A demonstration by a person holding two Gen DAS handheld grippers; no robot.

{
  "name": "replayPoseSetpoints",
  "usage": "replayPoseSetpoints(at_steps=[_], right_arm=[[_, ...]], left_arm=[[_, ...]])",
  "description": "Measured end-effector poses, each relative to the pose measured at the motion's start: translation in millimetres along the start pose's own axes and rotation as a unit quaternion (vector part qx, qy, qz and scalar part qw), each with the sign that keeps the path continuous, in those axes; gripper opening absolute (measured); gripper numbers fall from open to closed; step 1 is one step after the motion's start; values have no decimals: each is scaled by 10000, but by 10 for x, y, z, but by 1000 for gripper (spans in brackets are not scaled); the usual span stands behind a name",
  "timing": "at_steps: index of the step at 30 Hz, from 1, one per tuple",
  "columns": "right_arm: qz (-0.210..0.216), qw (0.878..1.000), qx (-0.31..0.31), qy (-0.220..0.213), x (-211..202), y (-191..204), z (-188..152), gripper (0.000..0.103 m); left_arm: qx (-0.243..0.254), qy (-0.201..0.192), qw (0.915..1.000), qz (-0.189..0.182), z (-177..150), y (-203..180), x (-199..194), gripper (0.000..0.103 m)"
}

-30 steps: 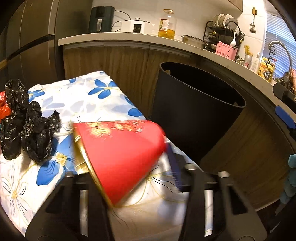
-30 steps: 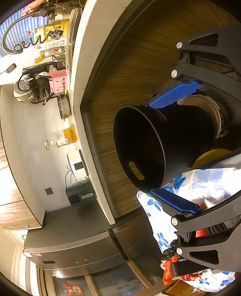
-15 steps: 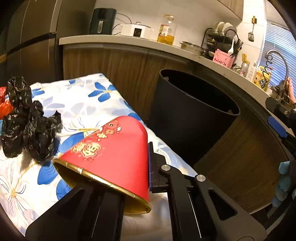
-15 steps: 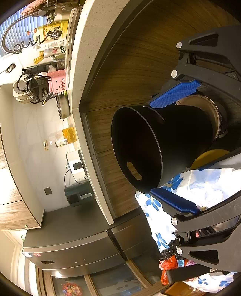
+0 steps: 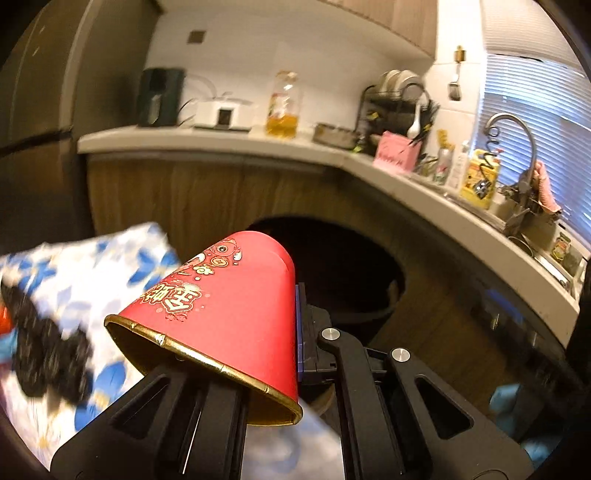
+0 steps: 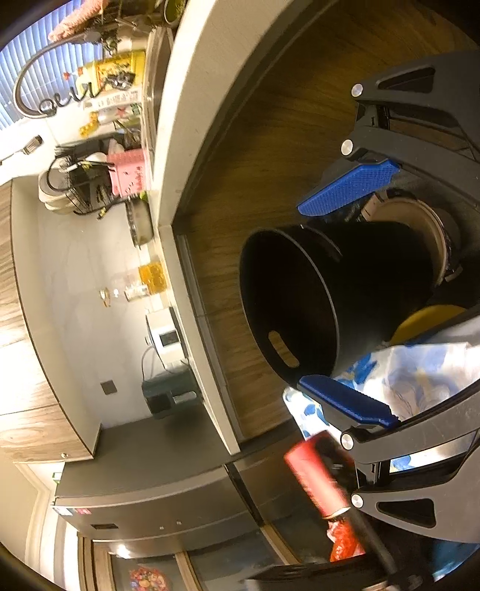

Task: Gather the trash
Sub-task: 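Carry the red cup in the left tool over the bin and open it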

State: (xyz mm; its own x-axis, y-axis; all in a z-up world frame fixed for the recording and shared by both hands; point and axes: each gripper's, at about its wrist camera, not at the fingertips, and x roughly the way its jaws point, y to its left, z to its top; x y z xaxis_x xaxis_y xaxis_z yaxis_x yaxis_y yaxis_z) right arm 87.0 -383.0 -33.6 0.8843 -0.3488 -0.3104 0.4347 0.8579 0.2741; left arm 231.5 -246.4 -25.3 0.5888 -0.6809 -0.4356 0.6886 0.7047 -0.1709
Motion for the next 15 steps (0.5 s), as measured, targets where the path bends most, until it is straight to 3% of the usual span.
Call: replayPoseSetpoints(at_steps=[8, 15], right_arm=[[-457, 9986, 75, -245, -24, -197, 129, 86], [-625, 9976, 124, -288, 23, -304, 155, 86]], left_arm=[[218, 118, 9994, -243, 200, -340, 594, 2], [394, 348, 9986, -55, 147, -482, 951, 2]])
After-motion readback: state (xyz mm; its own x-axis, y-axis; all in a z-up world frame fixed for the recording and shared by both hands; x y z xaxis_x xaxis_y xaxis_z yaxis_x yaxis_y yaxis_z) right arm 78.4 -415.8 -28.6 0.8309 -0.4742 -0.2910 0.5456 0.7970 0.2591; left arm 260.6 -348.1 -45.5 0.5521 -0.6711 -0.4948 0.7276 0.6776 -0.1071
